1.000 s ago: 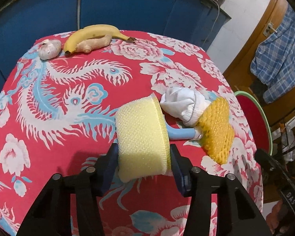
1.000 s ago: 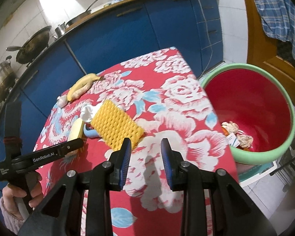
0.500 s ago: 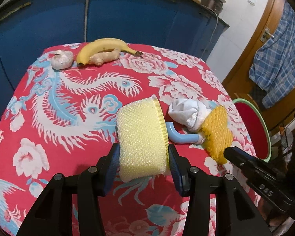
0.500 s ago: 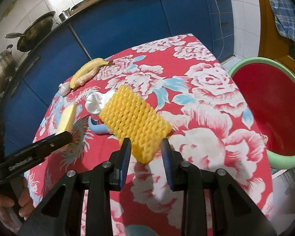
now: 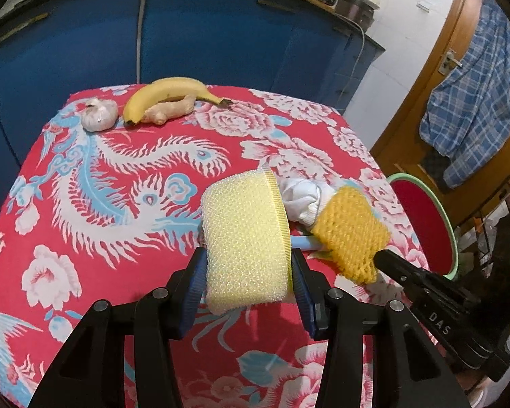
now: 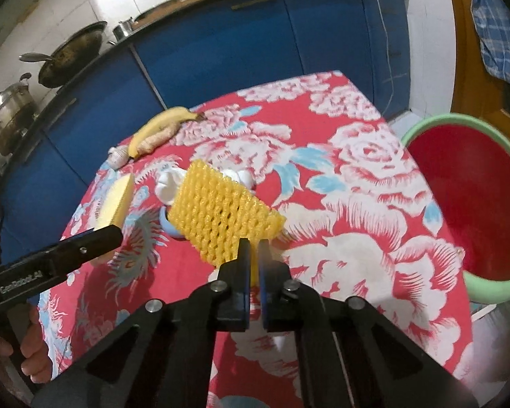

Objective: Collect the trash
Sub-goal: 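Open the right gripper over the red bucket to drop the yellow mesh sponge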

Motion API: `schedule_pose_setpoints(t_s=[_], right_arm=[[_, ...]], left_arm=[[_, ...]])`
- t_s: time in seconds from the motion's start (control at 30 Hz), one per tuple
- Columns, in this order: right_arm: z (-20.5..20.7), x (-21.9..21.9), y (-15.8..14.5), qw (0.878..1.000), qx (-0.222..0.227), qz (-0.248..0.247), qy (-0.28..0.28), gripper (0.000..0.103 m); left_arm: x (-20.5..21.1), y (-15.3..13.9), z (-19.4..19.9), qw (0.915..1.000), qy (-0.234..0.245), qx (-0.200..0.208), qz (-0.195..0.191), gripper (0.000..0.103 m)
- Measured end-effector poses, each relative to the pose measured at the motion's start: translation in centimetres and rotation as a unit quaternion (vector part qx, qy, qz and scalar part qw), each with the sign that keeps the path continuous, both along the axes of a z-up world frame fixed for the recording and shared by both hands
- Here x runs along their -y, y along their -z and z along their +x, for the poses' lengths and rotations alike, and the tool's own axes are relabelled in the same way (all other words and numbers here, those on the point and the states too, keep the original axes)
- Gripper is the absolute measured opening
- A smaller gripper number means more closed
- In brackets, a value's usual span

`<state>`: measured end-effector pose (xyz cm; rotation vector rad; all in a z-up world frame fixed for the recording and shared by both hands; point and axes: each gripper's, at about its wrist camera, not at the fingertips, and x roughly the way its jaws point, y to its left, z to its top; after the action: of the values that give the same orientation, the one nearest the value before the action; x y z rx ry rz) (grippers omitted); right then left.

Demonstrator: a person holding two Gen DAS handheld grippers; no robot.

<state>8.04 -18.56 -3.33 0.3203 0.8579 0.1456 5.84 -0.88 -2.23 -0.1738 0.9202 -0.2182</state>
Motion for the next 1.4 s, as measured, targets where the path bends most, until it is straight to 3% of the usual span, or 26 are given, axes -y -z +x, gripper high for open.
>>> schedule_pose_setpoints(t_s=[0.37, 0.67, 1.4], right_arm=[[-2.5, 3.0, -3.3, 0.998, 0.044, 0.011, 0.032, 0.006], [-4.5, 8.2, -4.4, 0.994, 0.052, 0.009, 0.098, 0.006], [-6.2, 17.9, -1.4, 0.973, 0.014, -0.011, 0.23, 0.008]], left_arm=[[2.0, -1.5, -0.4, 0.9996, 0.023, 0.017, 0.003, 0.05], [5.2, -2.5, 0.1, 0.9981, 0.055, 0.028, 0.008, 0.05], [14.2, -2.8, 2.2, 0.9906, 0.133, 0.029, 0.016, 0.05]])
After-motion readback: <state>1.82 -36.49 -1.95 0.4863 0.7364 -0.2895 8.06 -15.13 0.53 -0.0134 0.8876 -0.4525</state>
